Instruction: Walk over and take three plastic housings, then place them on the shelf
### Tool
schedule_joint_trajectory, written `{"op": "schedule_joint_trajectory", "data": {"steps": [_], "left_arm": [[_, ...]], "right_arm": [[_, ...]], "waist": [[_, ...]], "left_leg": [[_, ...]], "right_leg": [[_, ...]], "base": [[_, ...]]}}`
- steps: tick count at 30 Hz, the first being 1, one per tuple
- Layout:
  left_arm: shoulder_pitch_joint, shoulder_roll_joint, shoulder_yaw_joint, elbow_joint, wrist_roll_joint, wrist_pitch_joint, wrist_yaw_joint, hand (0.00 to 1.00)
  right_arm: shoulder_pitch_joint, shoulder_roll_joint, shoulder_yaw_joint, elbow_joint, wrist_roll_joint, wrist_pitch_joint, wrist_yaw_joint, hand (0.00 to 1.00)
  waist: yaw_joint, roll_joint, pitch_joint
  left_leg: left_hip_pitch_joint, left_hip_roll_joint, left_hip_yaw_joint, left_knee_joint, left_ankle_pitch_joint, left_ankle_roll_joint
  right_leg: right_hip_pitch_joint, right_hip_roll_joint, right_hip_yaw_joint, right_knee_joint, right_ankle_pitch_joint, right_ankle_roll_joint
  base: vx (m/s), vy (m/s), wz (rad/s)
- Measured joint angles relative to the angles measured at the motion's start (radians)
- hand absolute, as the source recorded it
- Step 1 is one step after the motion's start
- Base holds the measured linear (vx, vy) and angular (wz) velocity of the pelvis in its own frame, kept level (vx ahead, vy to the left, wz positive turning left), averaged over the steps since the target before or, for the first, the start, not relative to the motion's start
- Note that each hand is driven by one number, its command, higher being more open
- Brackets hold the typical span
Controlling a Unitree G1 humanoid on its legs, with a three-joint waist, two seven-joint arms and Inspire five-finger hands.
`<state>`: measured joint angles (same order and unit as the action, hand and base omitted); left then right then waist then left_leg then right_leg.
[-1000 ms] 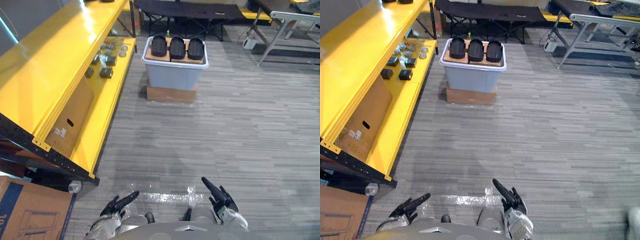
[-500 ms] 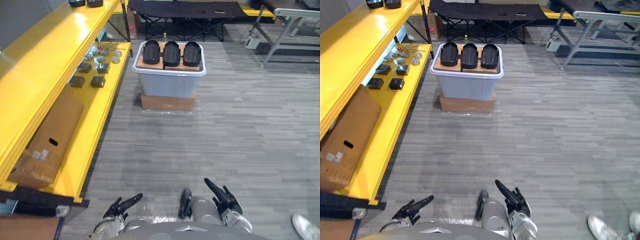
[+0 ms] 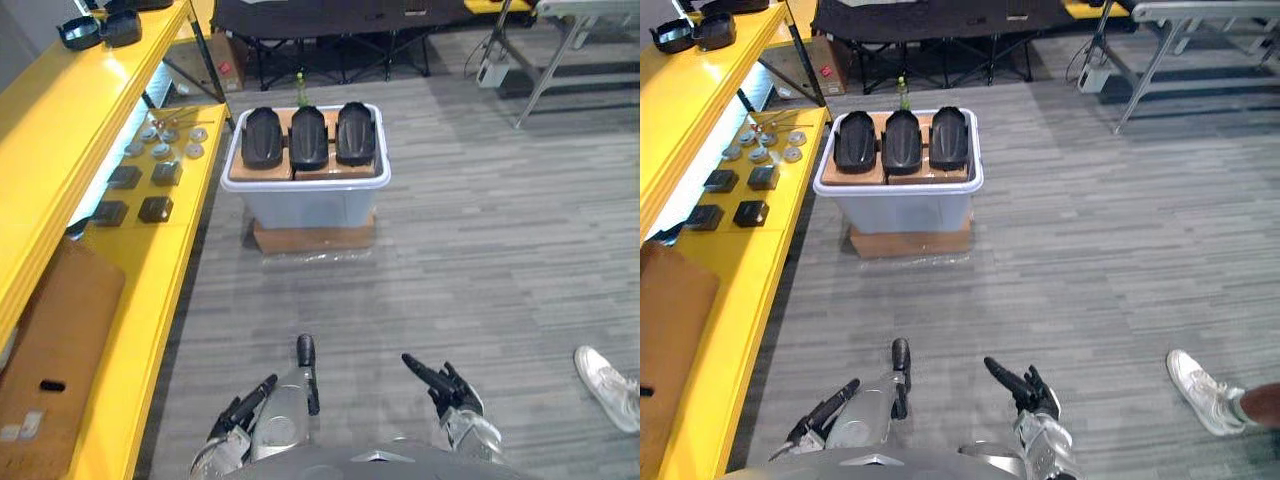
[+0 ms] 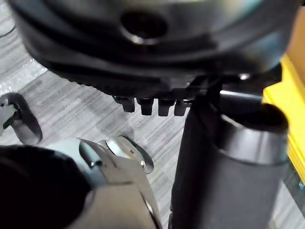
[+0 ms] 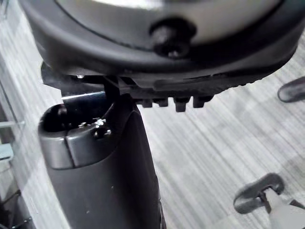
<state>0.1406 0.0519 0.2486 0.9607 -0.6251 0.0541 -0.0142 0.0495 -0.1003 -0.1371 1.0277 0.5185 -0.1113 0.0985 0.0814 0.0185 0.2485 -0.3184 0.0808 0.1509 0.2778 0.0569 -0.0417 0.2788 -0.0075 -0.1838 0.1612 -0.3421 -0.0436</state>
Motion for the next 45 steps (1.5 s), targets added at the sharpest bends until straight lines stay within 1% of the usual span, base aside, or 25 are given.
{"op": "schedule_joint_trajectory", "data": {"steps": [1, 2, 3, 4, 5, 6, 8, 10, 11, 12, 15, 16, 17, 20, 21, 22, 23, 25, 28, 30, 31, 33, 35, 43, 45], "left_arm": [[0.008, 0.024, 0.002, -0.002, 0.0, 0.001, 0.003, 1.0], [0.001, 0.032, 0.006, 0.005, 0.001, -0.005, 0.01, 1.0], [-0.009, 0.037, 0.001, 0.005, 0.004, -0.005, 0.016, 1.0], [-0.021, 0.041, -0.009, 0.003, 0.004, -0.009, 0.028, 1.0], [-0.02, 0.038, -0.02, -0.007, 0.001, -0.014, 0.041, 1.0], [-0.018, 0.036, -0.029, -0.012, -0.004, -0.016, 0.046, 1.0], [-0.026, 0.032, -0.05, -0.046, -0.005, -0.019, 0.057, 1.0], [-0.057, 0.025, -0.068, -0.062, -0.005, -0.032, 0.059, 1.0], [-0.079, 0.028, -0.091, -0.059, -0.005, -0.036, 0.058, 1.0], [-0.101, 0.027, -0.101, -0.055, -0.005, -0.04, 0.053, 1.0], [-0.104, 0.024, -0.115, -0.026, 0.0, -0.045, 0.053, 1.0], [-0.089, 0.033, -0.112, -0.022, -0.001, -0.05, 0.066, 1.0], [-0.082, 0.033, -0.113, -0.019, -0.001, -0.05, 0.069, 1.0], [-0.008, -0.003, -0.111, 0.013, -0.039, -0.06, 0.077, 1.0], [0.004, -0.013, -0.093, 0.022, -0.081, -0.06, 0.068, 1.0], [0.001, -0.021, -0.08, 0.022, -0.087, -0.063, 0.064, 1.0], [-0.007, -0.028, -0.064, 0.021, -0.091, -0.08, 0.056, 1.0], [-0.009, -0.028, -0.072, 0.019, -0.08, -0.099, 0.049, 1.0], [-0.022, -0.012, -0.088, 0.015, -0.068, -0.102, 0.041, 1.0], [-0.026, -0.01, -0.089, 0.012, -0.052, -0.099, 0.055, 1.0], [-0.033, -0.005, -0.096, 0.008, -0.034, -0.098, 0.059, 1.0], [-0.054, 0.042, -0.139, -0.039, 0.018, -0.1, 0.071, 1.0], [-0.062, 0.056, -0.168, -0.076, 0.042, -0.096, 0.077, 1.0], [-0.056, 0.073, -0.194, -0.073, 0.122, -0.048, 0.077, 1.0], [-0.009, 0.097, -0.153, -0.046, 0.172, -0.052, 0.071, 1.0]], "right_arm": [[0.001, 0.013, 0.006, 0.01, 0.0, 0.001, 0.002, 1.0], [-0.018, 0.019, 0.01, 0.032, 0.0, 0.0, 0.006, 1.0], [-0.033, 0.02, 0.011, 0.04, 0.0, 0.0, 0.008, 1.0], [-0.043, 0.022, 0.016, 0.065, -0.001, 0.001, 0.012, 1.0], [-0.056, 0.016, 0.022, 0.074, -0.003, -0.007, 0.013, 1.0], [-0.058, 0.01, 0.023, 0.074, -0.002, -0.007, 0.02, 1.0], [-0.072, 0.0, 0.044, 0.065, -0.001, -0.006, 0.039, 1.0], [-0.078, 0.001, 0.061, 0.052, -0.001, -0.006, 0.056, 1.0], [-0.079, 0.002, 0.068, 0.051, -0.001, -0.006, 0.061, 1.0], [-0.079, 0.006, 0.066, 0.05, 0.001, -0.008, 0.062, 1.0], [-0.07, 0.022, 0.053, 0.05, 0.001, -0.022, 0.059, 1.0], [-0.059, 0.03, 0.05, 0.051, 0.002, -0.024, 0.059, 1.0], [-0.058, 0.03, 0.049, 0.051, 0.003, -0.024, 0.059, 1.0], [-0.054, 0.015, 0.049, 0.043, 0.008, -0.028, 0.032, 1.0], [-0.046, 0.016, 0.046, 0.02, 0.009, -0.03, 0.011, 1.0], [-0.043, 0.013, 0.038, 0.01, 0.01, -0.032, -0.001, 1.0], [-0.032, 0.007, 0.028, 0.007, 0.01, -0.032, -0.023, 1.0], [-0.01, 0.006, 0.023, -0.002, 0.013, -0.035, -0.044, 1.0], [0.027, 0.019, -0.009, -0.106, 0.019, -0.07, -0.069, 1.0], [0.071, 0.02, -0.008, -0.222, 0.007, -0.1, -0.133, 1.0], [0.071, 0.029, -0.005, -0.24, 0.001, -0.103, -0.155, 1.0], [0.077, 0.058, 0.006, -0.3, 0.001, -0.126, -0.201, 1.0], [0.085, 0.071, 0.006, -0.368, 0.0, -0.144, -0.233, 1.0], [0.08, 0.06, -0.09, -0.576, -0.083, -0.158, -0.297, 1.0], [0.002, -0.046, -0.173, -0.595, -0.079, -0.152, -0.302, 1.0]], "waist": [[0.009, -0.046, -0.023], [0.02, -0.083, -0.013], [0.018, -0.089, -0.014], [0.003, -0.092, -0.006], [-0.005, -0.084, 0.004], [-0.007, -0.077, 0.007], [-0.012, -0.051, 0.012], [-0.013, -0.031, 0.008], [-0.022, -0.024, 0.007], [-0.03, -0.031, 0.006], [-0.03, -0.048, 0.006], [-0.027, -0.068, -0.006], [-0.026, -0.063, -0.007], [-0.022, 0.006, -0.044], [-0.029, 0.031, -0.049], [-0.034, 0.041, -0.043], [-0.031, 0.031, -0.025], [-0.028, 0.029, -0.024], [-0.047, 0.019, -0.016], [-0.059, 0.015, -0.009], [-0.059, 0.005, -0.005], [-0.056, -0.053, 0.01], [-0.058, -0.073, 0.009], [-0.06, -0.073, -0.001], [-0.058, -0.077, -0.004]], "left_leg": [[-0.025, -0.028, 0.022, 0.073, -0.028, 0.046], [-0.016, -0.051, 0.053, 0.117, -0.083, 0.08], [-0.009, -0.062, 0.057, 0.122, -0.102, 0.094], [0.038, -0.08, 0.061, 0.118, -0.137, 0.106], [0.104, -0.086, 0.062, 0.119, -0.16, 0.116], [0.141, -0.086, 0.062, 0.115, -0.175, 0.121], [0.25, -0.078, 0.053, 0.048, -0.192, 0.123], [0.292, -0.055, 0.016, -0.001, -0.192, 0.113], [0.298, -0.049, -0.029, -0.018, -0.192, 0.102], [0.298, -0.057, -0.07, -0.021, -0.2, 0.087], [0.33, -0.073, -0.141, 0.002, -0.247, 0.053], [0.356, -0.073, -0.179, 0.036, -0.298, 0.021], [0.36, -0.069, -0.183, 0.037, -0.308, 0.015], [0.36, 0.014, -0.208, 0.068, -0.362, -0.031], [0.304, 0.036, -0.2, 0.167, -0.361, -0.049], [0.267, 0.048, -0.191, 0.238, -0.35, -0.069], [0.206, 0.075, -0.16, 0.359, -0.325, -0.098], [0.202, 0.106, -0.082, 0.305, -0.325, -0.095], [0.2, 0.109, -0.027, 0.034, -0.278, -0.086], [0.228, 0.097, -0.005, -0.09, -0.104, -0.072], [0.237, 0.084, 0.005, -0.094, -0.098, -0.071], [0.236, 0.045, 0.033, -0.096, -0.11, -0.053], [0.242, 0.024, 0.051, -0.095, -0.119, -0.037], [0.297, 0.007, 0.071, -0.13, -0.126, -0.026], [0.233, 0.025, 0.043, -0.08, -0.147, -0.027]], "right_leg": [[-0.027, -0.06, 0.003, 0.096, -0.058, 0.034], [-0.146, -0.127, 0.006, 0.378, -0.076, 0.097], [-0.216, -0.168, -0.006, 0.523, -0.031, 0.14], [-0.31, -0.239, -0.035, 0.756, 0.067, 0.128], [-0.345, -0.28, -0.066, 0.85, 0.048, 0.093], [-0.353, -0.289, -0.083, 0.85, 0.035, 0.083], [-0.38, -0.281, -0.147, 0.691, 0.024, 0.087], [-0.409, -0.218, -0.163, 0.406, 0.05, 0.125], [-0.41, -0.175, -0.126, 0.169, 0.106, 0.169], [-0.412, -0.163, -0.073, -0.001, 0.193, 0.175], [-0.401, -0.169, -0.006, -0.072, 0.289, 0.18], [-0.38, -0.169, -0.007, -0.036, 0.366, 0.143], [-0.381, -0.166, -0.008, -0.022, 0.375, 0.137], [-0.399, -0.1, -0.037, 0.045, 0.337, 0.091], [-0.389, -0.08, -0.064, 0.033, 0.328, 0.077], [-0.369, -0.075, -0.078, 0.018, 0.325, 0.072], [-0.323, -0.072, -0.104, -0.013, 0.324, 0.062], [-0.274, -0.08, -0.141, -0.032, 0.322, 0.058], [-0.251, -0.108, -0.152, -0.066, 0.322, 0.077], [-0.243, -0.132, -0.129, -0.076, 0.324, 0.116], [-0.242, -0.145, -0.115, -0.08, 0.331, 0.127], [-0.244, -0.183, -0.104, -0.103, 0.34, 0.148], [-0.243, -0.199, -0.087, -0.116, 0.352, 0.166], [-0.222, -0.214, -0.073, -0.116, 0.364, 0.183], [-0.254, -0.202, -0.08, -0.111, 0.364, 0.182]], "base": [[0.61, 0.224, -0.49], [0.52, 0.17, -0.41], [0.53, 0.169, -0.2], [0.51, 0.203, 0.06], [0.52, 0.198, 0.05], [0.59, 0.189, 0.03], [0.49, 0.116, 0.14], [0.33, 0.015, 0.46], [0.35, -0.05, 0.94], [0.34, -0.082, 0.99], [0.37, -0.284, 0.9], [0.33, -0.349, 0.65], [0.32, -0.359, 0.6], [0.28, -0.245, 0.16], [0.32, -0.23, 0.3], [0.29, -0.199, 0.57], [0.29, -0.204, 0.6], [0.26, -0.131, 0.44], [0.21, 0.047, 0.12], [0.2, 0.178, -0.19], [0.17, 0.209, -0.27], [0.12, 0.183, -0.12], [0.09, 0.128, -0.17], [0.01, 0.036, -0.09], [-0.2, -0.035, 0.11]]}}
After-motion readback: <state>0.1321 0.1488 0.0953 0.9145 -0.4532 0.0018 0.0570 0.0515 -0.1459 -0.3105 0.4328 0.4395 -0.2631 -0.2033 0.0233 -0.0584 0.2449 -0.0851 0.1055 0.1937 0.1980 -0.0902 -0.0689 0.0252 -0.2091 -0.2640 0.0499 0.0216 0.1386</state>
